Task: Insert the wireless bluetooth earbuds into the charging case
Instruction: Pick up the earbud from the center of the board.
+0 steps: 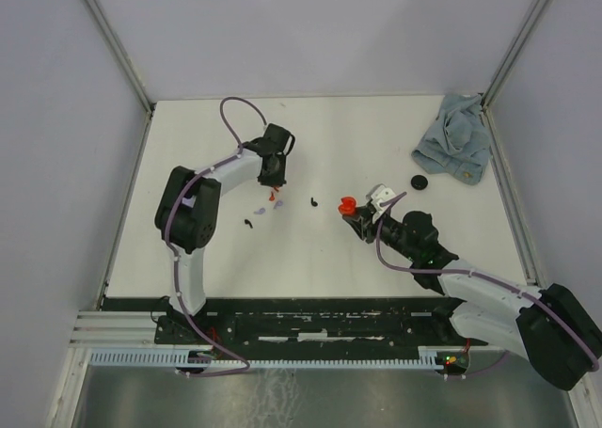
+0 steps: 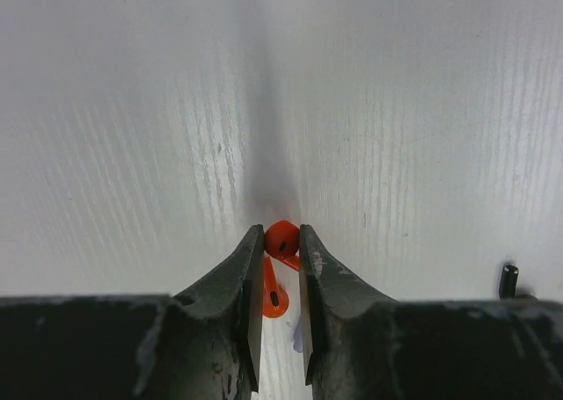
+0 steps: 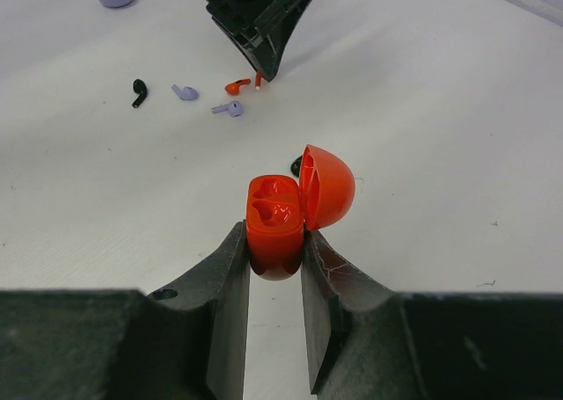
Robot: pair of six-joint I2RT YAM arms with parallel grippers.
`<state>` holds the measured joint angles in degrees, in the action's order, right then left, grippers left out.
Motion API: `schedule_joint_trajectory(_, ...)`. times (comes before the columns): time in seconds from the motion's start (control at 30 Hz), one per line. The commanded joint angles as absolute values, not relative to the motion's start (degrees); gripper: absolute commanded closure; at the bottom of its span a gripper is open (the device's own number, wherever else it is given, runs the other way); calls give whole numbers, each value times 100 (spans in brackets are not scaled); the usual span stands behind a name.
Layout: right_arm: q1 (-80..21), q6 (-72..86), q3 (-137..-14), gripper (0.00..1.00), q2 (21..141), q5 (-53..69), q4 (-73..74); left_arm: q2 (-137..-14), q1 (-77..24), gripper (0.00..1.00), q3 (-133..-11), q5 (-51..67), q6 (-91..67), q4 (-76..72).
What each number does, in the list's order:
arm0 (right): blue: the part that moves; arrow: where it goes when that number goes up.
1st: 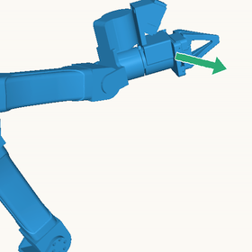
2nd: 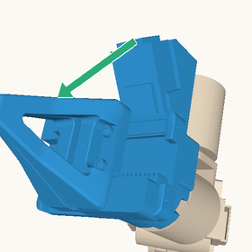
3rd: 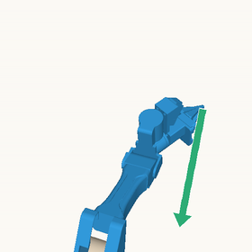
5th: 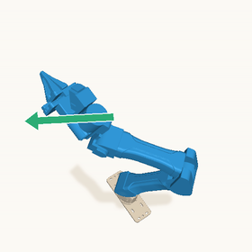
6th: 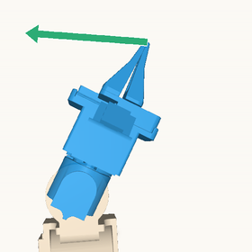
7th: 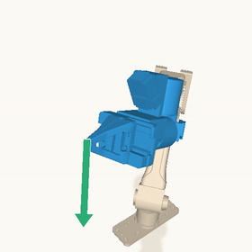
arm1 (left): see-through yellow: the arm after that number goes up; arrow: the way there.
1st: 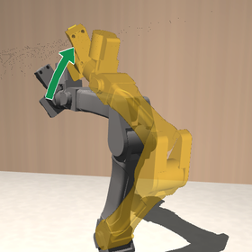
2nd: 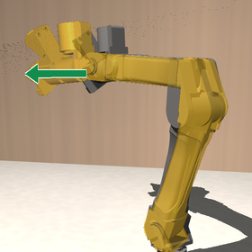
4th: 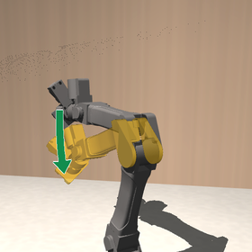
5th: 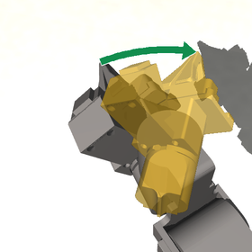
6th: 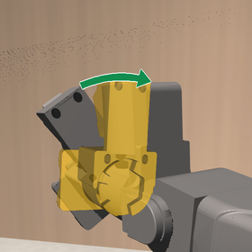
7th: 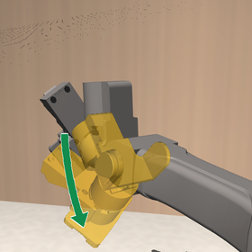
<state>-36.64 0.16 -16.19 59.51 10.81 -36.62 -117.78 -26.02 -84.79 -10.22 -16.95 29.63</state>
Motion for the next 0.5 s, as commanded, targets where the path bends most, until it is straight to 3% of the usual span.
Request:
schedule_joint_trajectory(0.0, -3667, 13, -1898, 94, 5763, 734, -3854, -11017, -2676, 81, -8123, -1109, -1782, 2146)
schedule_joint_trajectory(0.47, -3665, 83, -1845, 94, 6668, 675, -5217, -9825, -3595, 82, -7485, -2222, -1620, 1630)
